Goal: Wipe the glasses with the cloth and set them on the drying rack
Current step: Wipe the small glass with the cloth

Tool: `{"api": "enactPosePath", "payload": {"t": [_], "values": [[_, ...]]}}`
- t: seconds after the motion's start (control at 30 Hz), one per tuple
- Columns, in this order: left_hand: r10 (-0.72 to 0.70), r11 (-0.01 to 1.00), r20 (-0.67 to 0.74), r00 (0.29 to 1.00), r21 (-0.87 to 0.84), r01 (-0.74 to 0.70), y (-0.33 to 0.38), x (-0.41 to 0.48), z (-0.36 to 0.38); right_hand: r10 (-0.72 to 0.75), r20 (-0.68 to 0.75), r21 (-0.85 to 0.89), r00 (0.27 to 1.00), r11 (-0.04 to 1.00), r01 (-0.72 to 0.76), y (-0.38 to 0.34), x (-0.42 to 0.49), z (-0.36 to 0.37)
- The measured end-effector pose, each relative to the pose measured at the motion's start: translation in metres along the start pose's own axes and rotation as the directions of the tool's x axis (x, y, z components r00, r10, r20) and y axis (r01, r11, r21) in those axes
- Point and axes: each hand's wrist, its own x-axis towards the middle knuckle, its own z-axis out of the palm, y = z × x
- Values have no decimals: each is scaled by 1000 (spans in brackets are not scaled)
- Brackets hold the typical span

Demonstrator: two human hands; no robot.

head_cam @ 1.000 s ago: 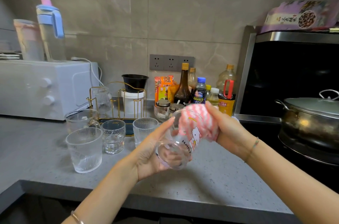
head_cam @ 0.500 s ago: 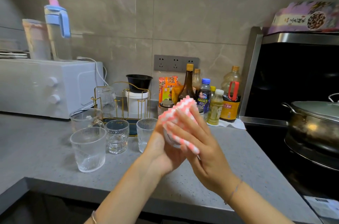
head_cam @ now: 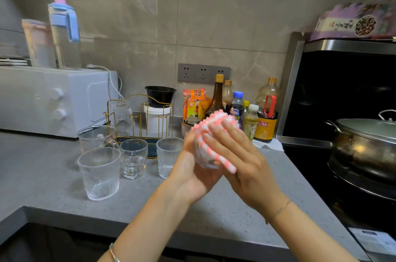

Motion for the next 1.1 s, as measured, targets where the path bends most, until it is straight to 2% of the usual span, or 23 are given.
{"api": "enactPosePath", "payload": {"t": [0.07,0.23,0.33,0.43,0.5,0.57,0.67,0.73,0.8,0.87,0.9,0.97,1.03,1.1], "values": [[44,998,-22,999,42,-43,5,4,-4,-36,8,8,999,999,36,0,-8,1],[32,992,5,999,120,-32,9,3,-3,-150,56,-3,987,989,150,-4,-11,4],[48,995,29,998,90,-51,4,3,-2,-34,11,63,999,997,34,6,2,-4],[17,994,12,1000,105,-18,4,3,-9,218,67,293,974,928,-229,9,14,-17],[25,988,24,999,152,-28,6,4,-12,419,113,399,901,811,-427,13,16,-25],[52,980,58,997,191,-62,9,5,-15,583,147,431,799,689,-583,21,19,-34],[88,952,59,994,290,-101,11,4,-21,741,240,359,627,532,-767,38,31,-50],[66,930,72,995,358,-87,11,5,-29,795,236,338,559,472,-814,50,38,-58],[72,893,76,994,439,-98,9,6,-37,819,140,384,557,473,-793,56,44,-63],[132,833,70,989,533,-148,3,5,-41,796,50,431,603,527,-732,52,52,-64],[159,797,75,984,578,-173,-1,6,-43,777,60,458,626,536,-709,47,55,-63],[209,754,89,974,619,-219,-8,5,-42,722,209,469,660,518,-715,32,54,-58],[258,749,103,961,606,-267,-10,4,-40,601,391,468,697,522,-713,14,47,-50],[301,738,88,949,609,-291,-10,3,-40,520,457,486,722,534,-692,5,38,-43]]}}
